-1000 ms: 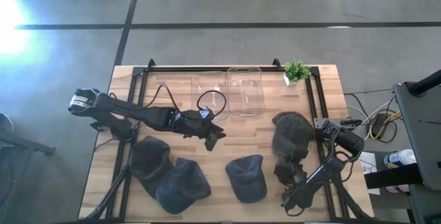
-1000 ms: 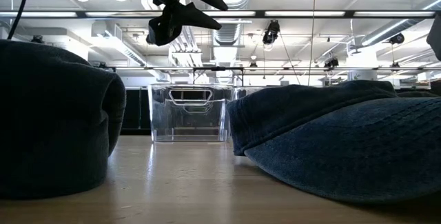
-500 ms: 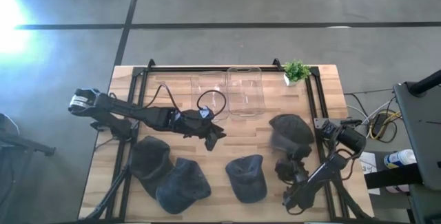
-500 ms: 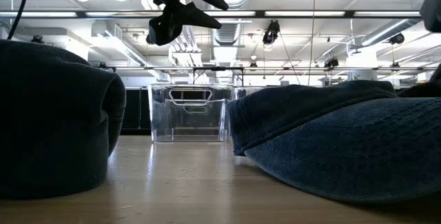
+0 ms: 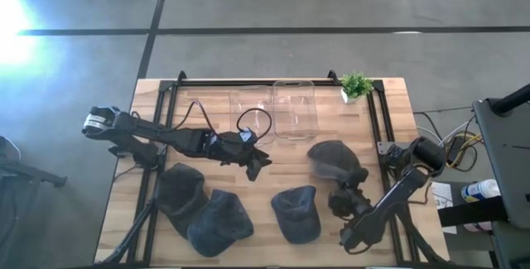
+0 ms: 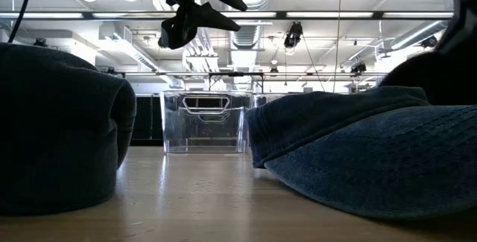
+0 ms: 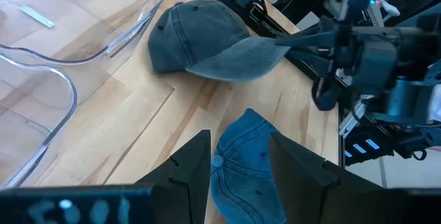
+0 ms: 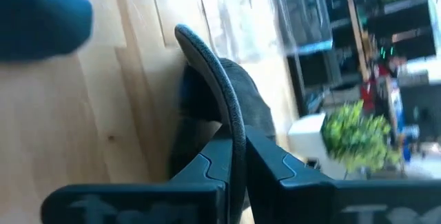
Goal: Pick & Place hat
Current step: Put the right black cap into the right transparent bin
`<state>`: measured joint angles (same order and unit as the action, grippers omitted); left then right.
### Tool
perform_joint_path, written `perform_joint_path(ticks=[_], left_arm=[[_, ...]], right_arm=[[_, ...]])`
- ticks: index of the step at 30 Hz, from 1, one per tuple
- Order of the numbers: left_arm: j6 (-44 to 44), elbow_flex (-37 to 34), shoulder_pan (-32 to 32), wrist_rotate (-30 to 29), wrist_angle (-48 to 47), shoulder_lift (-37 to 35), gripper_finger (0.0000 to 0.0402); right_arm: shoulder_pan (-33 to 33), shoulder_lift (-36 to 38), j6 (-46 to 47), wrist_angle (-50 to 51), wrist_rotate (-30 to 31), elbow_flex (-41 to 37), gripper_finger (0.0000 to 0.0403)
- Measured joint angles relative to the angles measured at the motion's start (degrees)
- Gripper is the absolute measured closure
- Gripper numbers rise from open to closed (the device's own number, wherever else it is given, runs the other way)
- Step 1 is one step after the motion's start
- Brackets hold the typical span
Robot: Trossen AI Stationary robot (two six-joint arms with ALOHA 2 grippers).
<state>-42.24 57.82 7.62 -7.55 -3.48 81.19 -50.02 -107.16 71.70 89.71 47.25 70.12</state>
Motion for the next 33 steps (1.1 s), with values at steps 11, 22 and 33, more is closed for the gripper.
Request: perform_joint_path(ticks=[11,22,33], left_arm=[[0.0,0.0,0.0,0.0,0.0,0.0,0.0262],[0.4,0.0,0.0,0.0,0.0,0.0,0.0262],[1.8,0.0,0.0,0.0,0.0,0.0,0.0262]], right_arm=[[-0.2,7.7,-5.4,0.2,1.8,5.9,0.0381],[0.4,16.5,-7.6,0.3,6.6,12.6,0.0381],[4.7,17.8,-30.2,0.3,19.2,19.8,0.0381]])
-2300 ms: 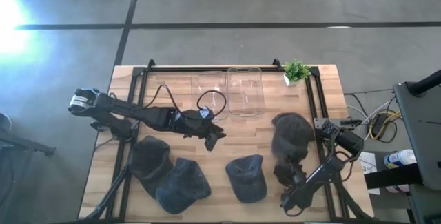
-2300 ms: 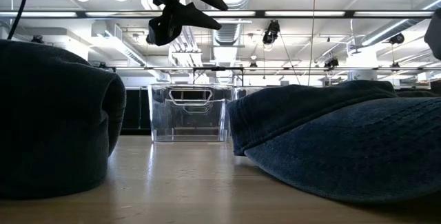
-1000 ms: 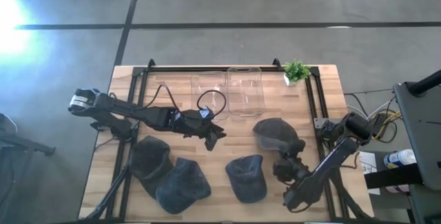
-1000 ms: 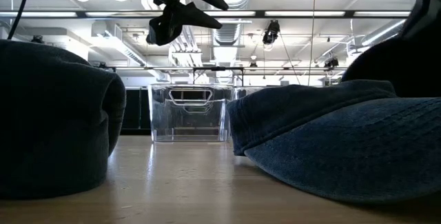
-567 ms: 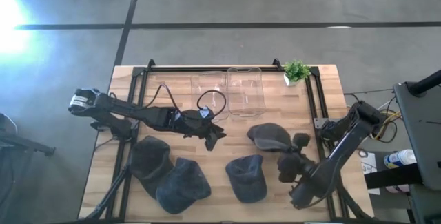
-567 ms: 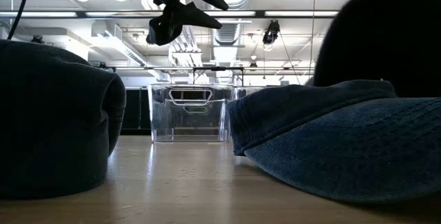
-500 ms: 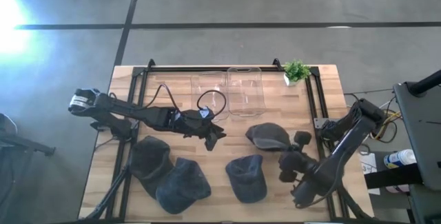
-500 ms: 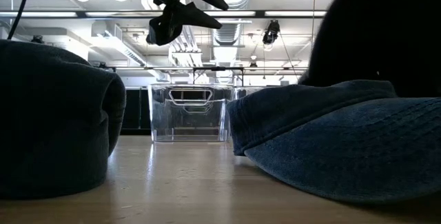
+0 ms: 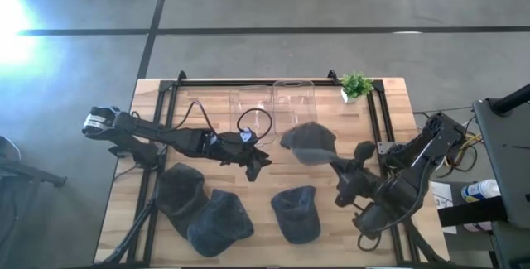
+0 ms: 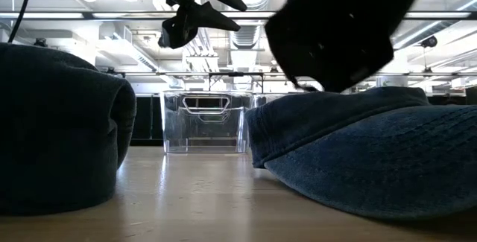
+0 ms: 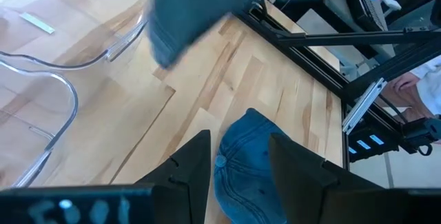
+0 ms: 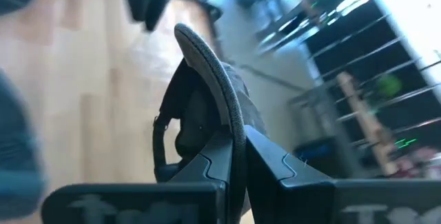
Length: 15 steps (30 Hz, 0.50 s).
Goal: Pick & Place hat
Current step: Put the right black cap into the right transparent bin
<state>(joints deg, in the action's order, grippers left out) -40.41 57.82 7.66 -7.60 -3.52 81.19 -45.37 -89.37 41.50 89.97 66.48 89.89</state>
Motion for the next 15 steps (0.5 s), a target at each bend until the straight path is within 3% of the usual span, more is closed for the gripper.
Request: perform_joint_path(ticks=[15], left_arm=[[-1.7,0.0,0.0,-3.0,0.0,0.0,0.0262]], right_arm=[[21.9,0.1,-27.0,-3.7,8.5,-4.7,0.0381]])
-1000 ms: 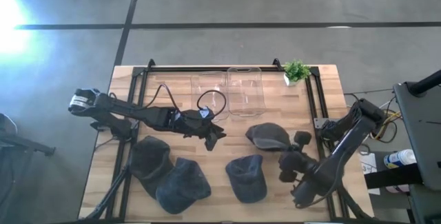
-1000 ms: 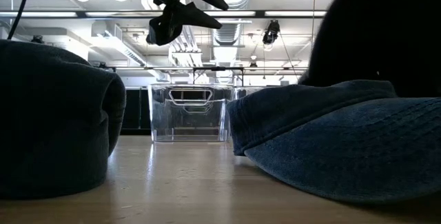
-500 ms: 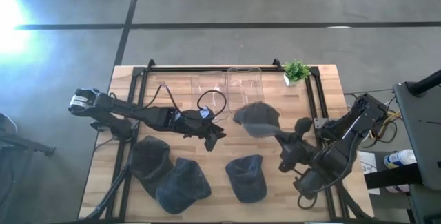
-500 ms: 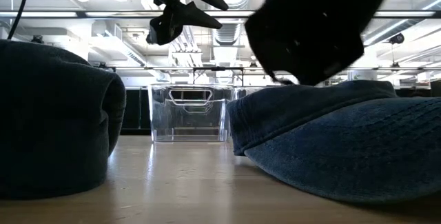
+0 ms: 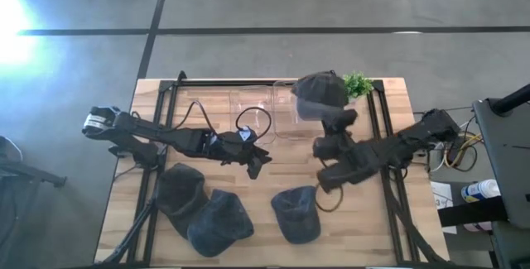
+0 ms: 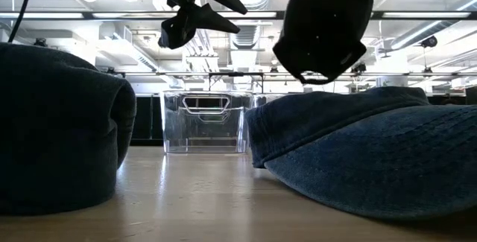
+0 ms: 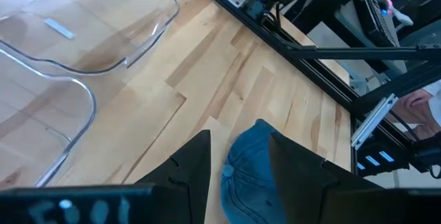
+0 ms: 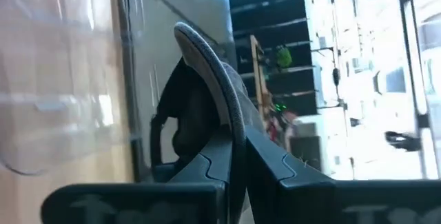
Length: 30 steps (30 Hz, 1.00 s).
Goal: Pick & Place hat
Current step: Put the right black cap into the right transparent bin
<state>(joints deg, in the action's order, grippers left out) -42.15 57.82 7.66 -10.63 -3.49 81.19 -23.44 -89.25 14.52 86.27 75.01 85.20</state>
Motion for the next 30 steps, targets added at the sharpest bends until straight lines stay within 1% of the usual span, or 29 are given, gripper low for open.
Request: perform_joint_path(ticks=[3,7,10,12,15,19,24,27,30], left_arm=[[0.0,0.0,0.0,0.0,0.0,0.0,0.0262],[0.0,0.0,0.0,0.0,0.0,0.0,0.0262],[0.1,0.0,0.0,0.0,0.0,0.0,0.0262],[0.2,0.0,0.0,0.0,0.0,0.0,0.0262],[0.1,0.0,0.0,0.0,0.0,0.0,0.0262],[0.1,0.0,0.0,0.0,0.0,0.0,0.0262],[0.2,0.0,0.0,-1.4,0.0,0.0,0.0262],[0.3,0.0,0.0,-1.5,0.0,0.0,0.0262],[0.3,0.0,0.0,-1.5,0.0,0.0,0.0262]], right_arm=[[2.6,0.0,-12.4,-7.9,-1.1,-2.7,0.0381],[4.5,0.0,-30.0,-25.0,-4.6,-6.7,0.0381],[5.6,-0.1,-39.0,-34.2,-5.1,-9.7,0.0381],[6.7,-0.1,-41.0,-36.7,-5.9,-11.2,0.0381],[8.5,-0.1,-41.5,-36.9,-8.5,-13.6,0.0381],[10.8,-0.1,-45.7,-38.6,-8.9,-17.0,0.0381],[12.5,-0.1,-55.0,-48.4,-9.5,-20.9,0.0381],[13.3,-0.1,-62.1,-55.4,-11.9,-23.2,0.0381],[14.3,-0.1,-67.7,-61.2,-12.7,-25.0,0.0381]])
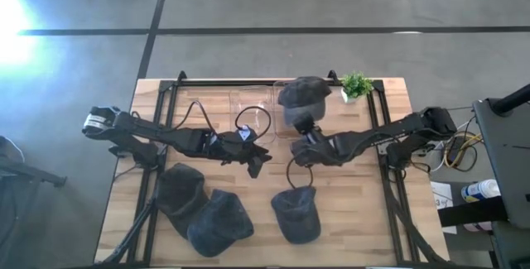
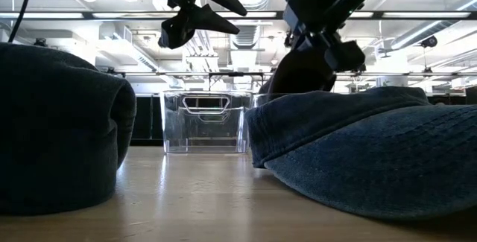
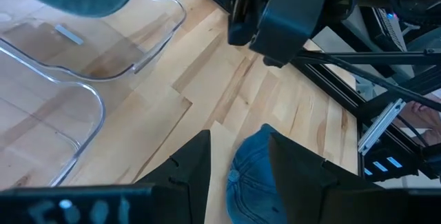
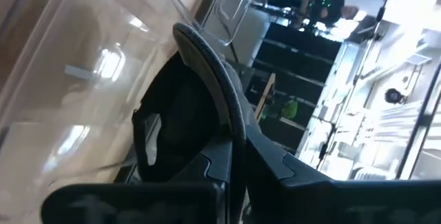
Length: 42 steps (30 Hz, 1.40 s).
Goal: Pick & Place hat
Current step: Put the right black cap into the right transparent bin
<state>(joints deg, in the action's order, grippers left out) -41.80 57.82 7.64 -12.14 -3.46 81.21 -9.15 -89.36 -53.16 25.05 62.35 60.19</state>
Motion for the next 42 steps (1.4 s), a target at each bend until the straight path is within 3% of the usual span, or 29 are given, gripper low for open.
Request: perform_joint_path(ticks=[8,21,33,42], left_arm=[[0.0,0.0,0.0,0.0,0.0,0.0,0.0262],[0.0,0.0,0.0,0.0,0.0,0.0,0.0262],[0.0,0.0,0.0,0.0,0.0,0.0,0.0262],[0.0,0.0,0.0,-0.5,0.0,0.0,0.0262]], right_arm=[[3.4,-0.2,-3.9,-4.9,-7.9,-2.3,0.0381],[7.1,-1.5,-0.4,-4.9,-16.2,-2.3,0.0377],[7.8,-2.0,2.2,1.7,-23.2,-0.1,0.0288],[7.4,-1.9,6.8,8.5,-23.6,5.5,0.0240]])
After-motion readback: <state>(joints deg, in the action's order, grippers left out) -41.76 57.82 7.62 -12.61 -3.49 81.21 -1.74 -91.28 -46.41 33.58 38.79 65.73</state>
